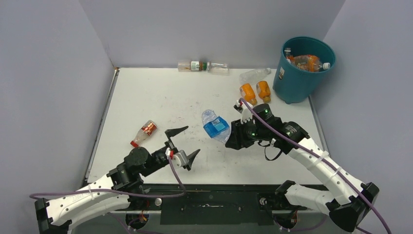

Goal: Put the plastic bottles in the bin
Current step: Pick up the plastic bottle at the center of the board.

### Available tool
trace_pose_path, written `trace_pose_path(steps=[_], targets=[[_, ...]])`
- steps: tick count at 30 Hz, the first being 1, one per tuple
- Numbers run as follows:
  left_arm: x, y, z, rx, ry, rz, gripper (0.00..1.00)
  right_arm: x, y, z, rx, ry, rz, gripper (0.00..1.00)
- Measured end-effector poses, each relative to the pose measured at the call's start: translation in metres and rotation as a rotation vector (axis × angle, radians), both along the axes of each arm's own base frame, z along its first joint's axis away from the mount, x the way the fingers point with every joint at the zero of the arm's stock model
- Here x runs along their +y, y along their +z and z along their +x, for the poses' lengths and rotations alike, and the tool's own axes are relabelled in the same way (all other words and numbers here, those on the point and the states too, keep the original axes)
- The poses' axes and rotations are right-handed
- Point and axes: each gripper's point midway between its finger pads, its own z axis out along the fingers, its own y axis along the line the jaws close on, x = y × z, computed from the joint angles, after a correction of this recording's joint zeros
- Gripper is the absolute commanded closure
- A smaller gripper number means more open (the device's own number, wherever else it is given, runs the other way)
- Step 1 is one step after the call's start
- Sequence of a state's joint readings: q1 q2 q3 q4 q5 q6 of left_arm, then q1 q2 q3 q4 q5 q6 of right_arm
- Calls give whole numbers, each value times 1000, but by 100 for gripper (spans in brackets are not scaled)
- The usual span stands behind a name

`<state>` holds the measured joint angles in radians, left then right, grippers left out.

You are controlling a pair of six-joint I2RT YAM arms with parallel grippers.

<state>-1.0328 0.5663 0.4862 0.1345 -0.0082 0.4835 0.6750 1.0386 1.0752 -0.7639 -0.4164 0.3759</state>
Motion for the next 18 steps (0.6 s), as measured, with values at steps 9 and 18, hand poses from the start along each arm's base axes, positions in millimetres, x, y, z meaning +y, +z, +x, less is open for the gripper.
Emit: trace_pose_path(steps=[9, 18], targets=[[2, -9, -11, -235, 3, 158, 4, 12, -17, -27, 135, 106, -20, 95], [-19, -52, -21, -368, -34, 428, 0, 44, -21, -61, 182, 240, -54, 95]])
